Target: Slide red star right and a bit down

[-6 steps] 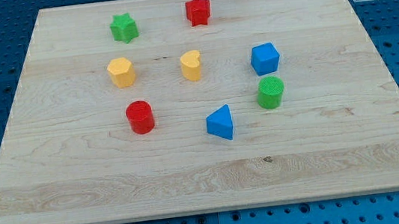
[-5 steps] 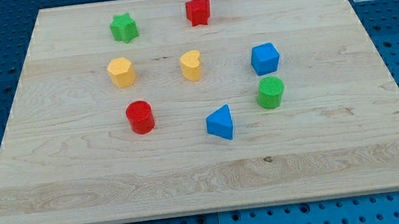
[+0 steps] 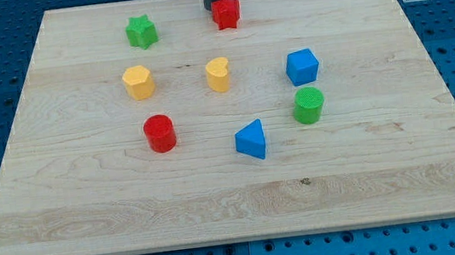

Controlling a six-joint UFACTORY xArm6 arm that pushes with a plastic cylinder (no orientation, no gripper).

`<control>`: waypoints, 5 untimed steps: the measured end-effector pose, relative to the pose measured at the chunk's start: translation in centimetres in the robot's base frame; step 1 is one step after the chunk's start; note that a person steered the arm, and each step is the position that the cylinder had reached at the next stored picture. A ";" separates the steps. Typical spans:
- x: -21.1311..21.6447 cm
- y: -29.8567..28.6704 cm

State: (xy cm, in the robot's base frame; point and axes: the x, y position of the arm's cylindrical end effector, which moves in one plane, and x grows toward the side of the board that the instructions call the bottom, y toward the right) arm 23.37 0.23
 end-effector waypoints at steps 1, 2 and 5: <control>1.2 1.4; 1.5 3.7; 4.7 4.4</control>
